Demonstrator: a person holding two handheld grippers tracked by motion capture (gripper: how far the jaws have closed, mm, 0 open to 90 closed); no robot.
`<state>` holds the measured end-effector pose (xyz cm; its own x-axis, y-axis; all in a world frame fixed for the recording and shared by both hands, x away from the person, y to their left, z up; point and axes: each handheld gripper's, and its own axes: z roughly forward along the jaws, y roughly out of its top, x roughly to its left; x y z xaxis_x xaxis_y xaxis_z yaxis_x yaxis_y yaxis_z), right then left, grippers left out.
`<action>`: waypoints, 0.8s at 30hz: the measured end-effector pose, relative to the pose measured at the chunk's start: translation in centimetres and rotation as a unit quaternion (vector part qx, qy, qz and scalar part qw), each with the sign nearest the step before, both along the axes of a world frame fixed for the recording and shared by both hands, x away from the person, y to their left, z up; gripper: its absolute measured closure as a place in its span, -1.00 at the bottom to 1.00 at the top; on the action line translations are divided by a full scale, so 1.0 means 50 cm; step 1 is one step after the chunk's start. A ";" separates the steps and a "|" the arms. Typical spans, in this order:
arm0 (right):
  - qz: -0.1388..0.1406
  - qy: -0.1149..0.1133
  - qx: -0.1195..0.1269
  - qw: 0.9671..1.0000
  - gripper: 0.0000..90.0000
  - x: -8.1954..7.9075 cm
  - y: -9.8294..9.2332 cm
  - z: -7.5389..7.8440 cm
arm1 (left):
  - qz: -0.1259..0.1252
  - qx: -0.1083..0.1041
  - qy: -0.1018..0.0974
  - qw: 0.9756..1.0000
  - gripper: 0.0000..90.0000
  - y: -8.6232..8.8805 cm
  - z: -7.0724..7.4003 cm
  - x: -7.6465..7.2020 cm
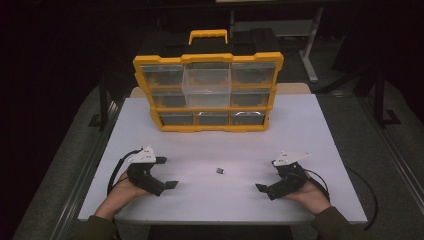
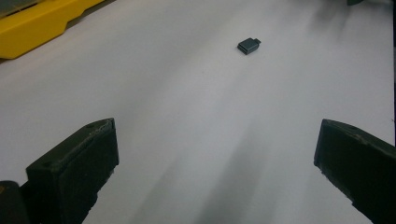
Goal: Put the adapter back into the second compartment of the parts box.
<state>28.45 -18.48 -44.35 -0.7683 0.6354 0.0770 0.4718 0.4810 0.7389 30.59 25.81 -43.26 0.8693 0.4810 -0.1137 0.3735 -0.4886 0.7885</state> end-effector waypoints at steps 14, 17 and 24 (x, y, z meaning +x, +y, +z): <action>0.020 0.009 0.000 1.000 -1.00 0.003 0.006 0.000 | 0.006 -0.002 0.002 1.000 -1.00 -0.003 -0.002 -0.006; 0.025 0.011 0.001 1.000 -1.00 0.006 0.010 0.003 | 0.008 -0.003 0.003 1.000 -1.00 0.000 -0.005 -0.008; 0.028 0.012 0.006 1.000 -1.00 0.014 0.021 0.013 | 0.010 -0.013 0.004 1.000 -1.00 0.003 -0.005 -0.009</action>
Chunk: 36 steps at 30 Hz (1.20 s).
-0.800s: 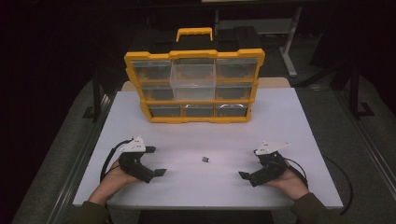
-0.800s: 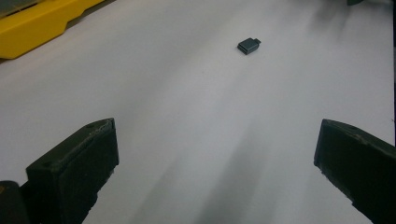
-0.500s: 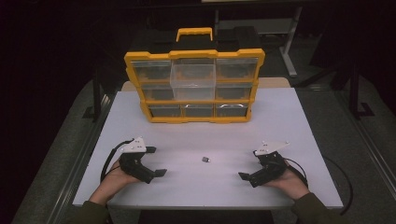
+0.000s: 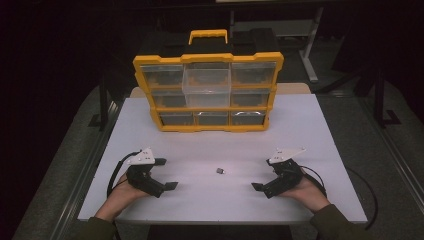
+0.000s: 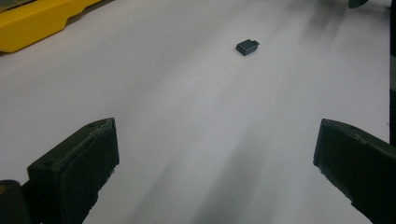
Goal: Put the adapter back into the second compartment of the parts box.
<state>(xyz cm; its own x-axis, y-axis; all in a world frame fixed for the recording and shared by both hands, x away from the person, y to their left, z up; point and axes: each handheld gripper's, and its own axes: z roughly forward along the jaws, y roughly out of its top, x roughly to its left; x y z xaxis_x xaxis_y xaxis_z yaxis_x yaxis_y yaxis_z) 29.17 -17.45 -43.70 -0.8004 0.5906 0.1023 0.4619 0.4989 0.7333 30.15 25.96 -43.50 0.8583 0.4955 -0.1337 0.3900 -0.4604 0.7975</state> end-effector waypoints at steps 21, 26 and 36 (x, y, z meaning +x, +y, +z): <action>0.019 0.008 -0.006 1.000 -1.00 0.025 0.027 0.006 | -0.008 0.002 -0.001 1.000 -1.00 -0.005 0.001 -0.003; 0.021 0.003 -0.010 1.000 -1.00 0.029 0.035 0.011 | -0.008 0.002 0.000 1.000 -1.00 -0.004 -0.001 -0.003; 0.030 0.007 -0.011 0.999 -1.00 0.039 0.050 0.018 | -0.008 0.005 -0.003 1.000 -1.00 -0.005 -0.002 -0.003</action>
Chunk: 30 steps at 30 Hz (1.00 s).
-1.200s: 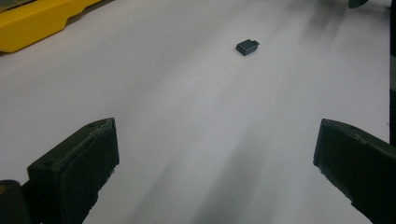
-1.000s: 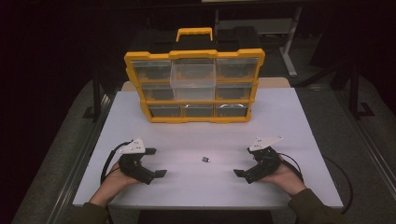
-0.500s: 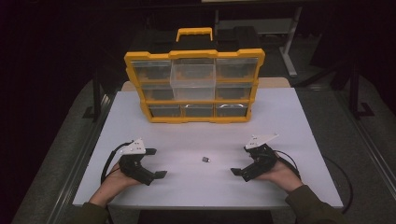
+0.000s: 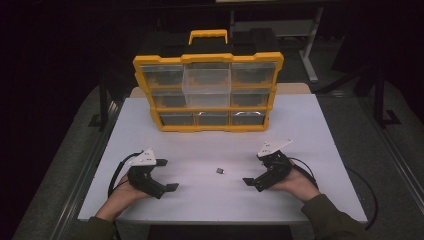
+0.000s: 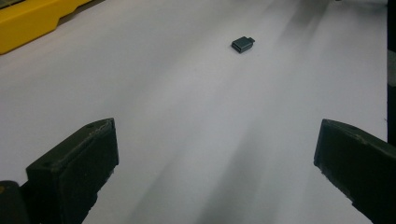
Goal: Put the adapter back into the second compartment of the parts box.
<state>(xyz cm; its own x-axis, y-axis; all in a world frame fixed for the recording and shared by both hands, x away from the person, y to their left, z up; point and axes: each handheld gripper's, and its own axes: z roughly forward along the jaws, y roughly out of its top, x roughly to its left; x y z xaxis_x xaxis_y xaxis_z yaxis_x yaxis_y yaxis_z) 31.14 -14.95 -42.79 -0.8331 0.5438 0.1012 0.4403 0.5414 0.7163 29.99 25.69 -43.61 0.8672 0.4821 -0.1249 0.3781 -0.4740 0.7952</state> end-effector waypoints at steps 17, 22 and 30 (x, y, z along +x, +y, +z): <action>0.007 -0.002 -0.003 1.000 -1.00 0.016 0.025 0.017 | -0.001 -0.003 0.001 1.000 -1.00 -0.001 -0.001 0.001; 0.014 0.000 -0.004 1.000 -1.00 0.022 0.035 0.020 | 0.000 -0.006 0.000 1.000 -1.00 0.001 0.001 0.001; 0.022 0.001 -0.007 1.000 -1.00 0.033 0.049 0.024 | 0.001 -0.008 0.001 1.000 -1.00 0.002 0.001 0.001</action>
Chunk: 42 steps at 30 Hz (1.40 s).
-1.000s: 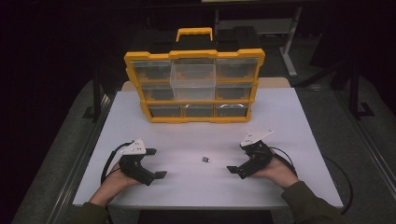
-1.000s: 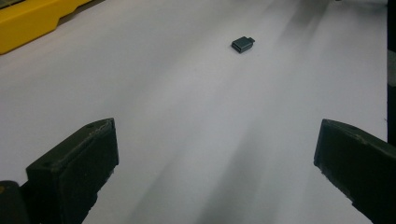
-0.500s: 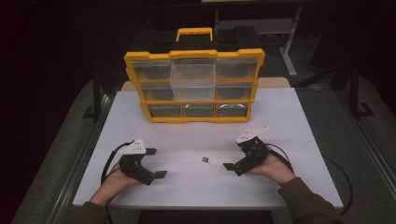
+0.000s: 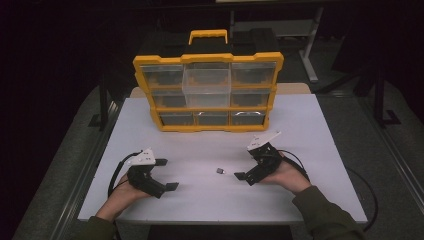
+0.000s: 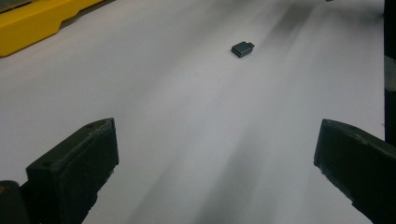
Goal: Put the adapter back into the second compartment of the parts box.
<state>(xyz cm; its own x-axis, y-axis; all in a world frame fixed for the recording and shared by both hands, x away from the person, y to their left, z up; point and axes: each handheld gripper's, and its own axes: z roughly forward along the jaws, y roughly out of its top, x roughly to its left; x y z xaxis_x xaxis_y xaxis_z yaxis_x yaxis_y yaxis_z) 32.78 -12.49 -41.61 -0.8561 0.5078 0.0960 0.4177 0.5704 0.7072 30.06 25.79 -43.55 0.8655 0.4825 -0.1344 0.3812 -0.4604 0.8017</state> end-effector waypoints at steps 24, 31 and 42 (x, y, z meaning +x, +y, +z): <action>0.013 -0.002 0.001 1.000 -1.00 0.028 0.041 0.012 | 0.001 -0.002 0.000 1.000 -1.00 0.000 0.001 0.000; 0.016 -0.002 0.003 1.000 -1.00 0.036 0.052 0.017 | 0.002 -0.003 0.000 1.000 -1.00 0.000 0.001 0.000; 0.024 0.001 0.001 1.000 -1.00 0.049 0.069 0.019 | -0.002 -0.002 -0.001 1.000 -1.00 -0.002 0.002 -0.001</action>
<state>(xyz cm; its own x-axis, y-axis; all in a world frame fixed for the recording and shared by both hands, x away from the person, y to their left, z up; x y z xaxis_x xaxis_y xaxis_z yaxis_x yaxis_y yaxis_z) 35.24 -9.04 -40.64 -0.8792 0.4662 0.0983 0.3912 0.5884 0.7077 29.99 25.66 -43.45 0.8674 0.4790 -0.1349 0.3783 -0.4586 0.8041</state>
